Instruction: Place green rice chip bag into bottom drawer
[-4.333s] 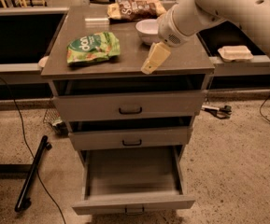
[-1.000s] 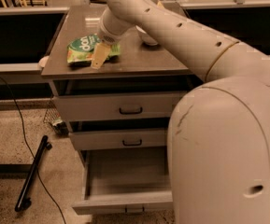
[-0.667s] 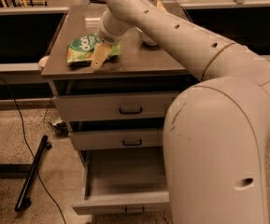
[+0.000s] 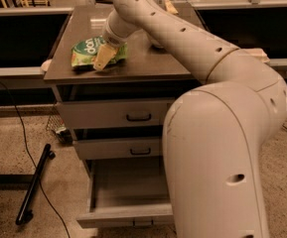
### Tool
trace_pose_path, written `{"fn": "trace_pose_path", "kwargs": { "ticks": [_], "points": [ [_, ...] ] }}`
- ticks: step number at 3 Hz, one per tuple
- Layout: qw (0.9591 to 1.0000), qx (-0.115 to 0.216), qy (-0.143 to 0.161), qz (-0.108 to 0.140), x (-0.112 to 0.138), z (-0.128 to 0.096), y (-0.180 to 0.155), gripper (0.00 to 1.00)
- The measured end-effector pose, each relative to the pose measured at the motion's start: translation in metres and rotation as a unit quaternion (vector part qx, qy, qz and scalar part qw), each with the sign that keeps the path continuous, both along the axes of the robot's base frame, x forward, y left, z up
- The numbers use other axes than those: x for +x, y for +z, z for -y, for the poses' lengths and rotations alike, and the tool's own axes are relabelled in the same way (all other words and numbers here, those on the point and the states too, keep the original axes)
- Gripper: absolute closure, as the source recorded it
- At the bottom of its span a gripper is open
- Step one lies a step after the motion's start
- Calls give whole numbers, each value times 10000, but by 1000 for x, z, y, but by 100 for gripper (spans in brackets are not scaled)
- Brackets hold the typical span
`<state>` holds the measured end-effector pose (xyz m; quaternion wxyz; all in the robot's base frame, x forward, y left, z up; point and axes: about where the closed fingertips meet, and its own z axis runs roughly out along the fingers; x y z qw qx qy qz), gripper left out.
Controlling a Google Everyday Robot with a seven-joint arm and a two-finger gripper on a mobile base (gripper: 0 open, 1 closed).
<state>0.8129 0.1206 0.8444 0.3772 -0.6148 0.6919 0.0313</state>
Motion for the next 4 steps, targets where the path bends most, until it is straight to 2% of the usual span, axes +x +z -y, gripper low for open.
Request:
{"fn": "trace_pose_path", "kwargs": {
  "ticks": [2,3,4],
  "points": [
    [9993,228,-205,-225,9,-3,-8,0],
    [9989,299,-257,-269,10,-4,-10,17],
    [9982,384,-314,-328,10,-3,-11,41]
  ]
}}
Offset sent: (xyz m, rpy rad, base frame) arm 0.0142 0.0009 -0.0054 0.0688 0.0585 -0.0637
